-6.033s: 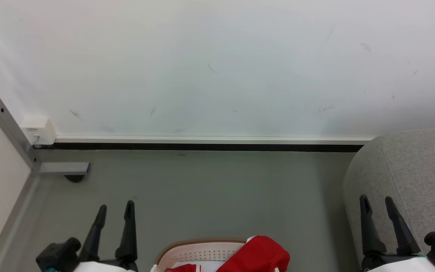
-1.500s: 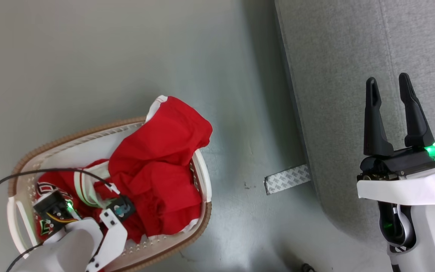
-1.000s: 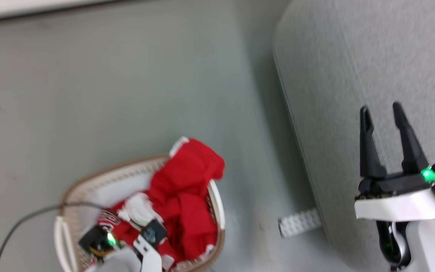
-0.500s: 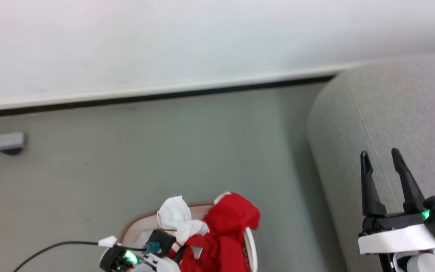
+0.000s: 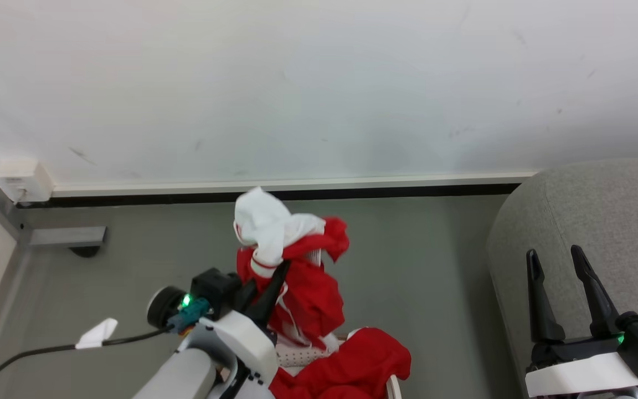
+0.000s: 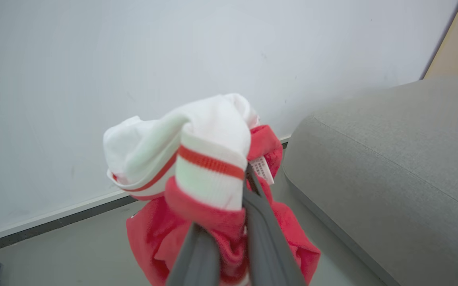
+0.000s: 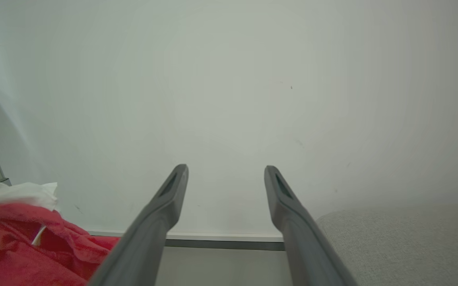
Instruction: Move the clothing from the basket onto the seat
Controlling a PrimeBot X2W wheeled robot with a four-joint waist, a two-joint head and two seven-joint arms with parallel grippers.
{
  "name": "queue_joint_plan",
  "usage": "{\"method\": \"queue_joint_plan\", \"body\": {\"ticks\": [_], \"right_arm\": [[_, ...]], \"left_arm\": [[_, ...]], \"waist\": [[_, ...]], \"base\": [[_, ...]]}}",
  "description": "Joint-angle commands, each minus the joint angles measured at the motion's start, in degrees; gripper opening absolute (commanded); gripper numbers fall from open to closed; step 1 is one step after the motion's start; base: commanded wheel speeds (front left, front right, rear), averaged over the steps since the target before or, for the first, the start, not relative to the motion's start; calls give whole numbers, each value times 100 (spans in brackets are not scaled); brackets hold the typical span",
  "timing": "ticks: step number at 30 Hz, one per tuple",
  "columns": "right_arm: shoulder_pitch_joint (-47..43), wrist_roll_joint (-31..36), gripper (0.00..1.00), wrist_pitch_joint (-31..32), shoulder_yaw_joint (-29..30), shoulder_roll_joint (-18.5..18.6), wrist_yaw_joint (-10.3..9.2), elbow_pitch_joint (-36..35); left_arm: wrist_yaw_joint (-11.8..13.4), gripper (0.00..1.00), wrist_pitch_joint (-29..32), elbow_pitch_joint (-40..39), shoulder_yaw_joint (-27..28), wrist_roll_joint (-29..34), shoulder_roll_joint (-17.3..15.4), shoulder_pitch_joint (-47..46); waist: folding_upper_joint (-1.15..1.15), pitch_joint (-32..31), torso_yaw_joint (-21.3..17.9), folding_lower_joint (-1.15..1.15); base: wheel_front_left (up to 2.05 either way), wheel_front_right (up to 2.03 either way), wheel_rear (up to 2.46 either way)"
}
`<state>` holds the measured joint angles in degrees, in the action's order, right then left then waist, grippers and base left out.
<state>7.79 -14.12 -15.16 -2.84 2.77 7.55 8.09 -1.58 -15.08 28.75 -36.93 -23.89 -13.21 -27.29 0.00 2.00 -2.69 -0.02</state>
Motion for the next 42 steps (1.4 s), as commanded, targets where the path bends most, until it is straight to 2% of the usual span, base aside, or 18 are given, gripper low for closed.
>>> {"method": "queue_joint_plan", "body": {"ticks": [1, 11, 20, 27, 36, 42], "right_arm": [[-68, 5, 100, 0, 5, 21, -12, 10], [-173, -87, 100, 0, -390, 19, -12, -131], [-273, -153, 100, 1, -755, 46, -12, -372], [-179, -359, 100, 1, -1407, 283, -12, -633], [357, -469, 100, 271, -2660, 566, -12, 20], [661, -515, 100, 442, -2945, 517, -12, 472]], "left_arm": [[36, 0, -11, -142, 44, -58, -62, -1], [287, 0, 484, -1523, 344, -226, -202, -418], [416, 0, 733, -1932, 432, -326, -309, -469], [461, 0, 784, -2012, 390, -366, -308, -404], [430, 0, 975, -2228, 232, -409, -160, -543], [434, 0, 1091, -2415, 83, -412, -46, -547]], "waist": [[0, -55, 36, 2], [0, -208, 63, 2], [0, -293, 55, 2], [0, -358, 85, 2], [0, -415, 331, 2], [0, -464, 601, 2]], "base": [[0, 0, 0], [0, 0, 0], [0, 0, 0], [0, 0, 0], [0, 0, 0], [0, 0, 0]]}}
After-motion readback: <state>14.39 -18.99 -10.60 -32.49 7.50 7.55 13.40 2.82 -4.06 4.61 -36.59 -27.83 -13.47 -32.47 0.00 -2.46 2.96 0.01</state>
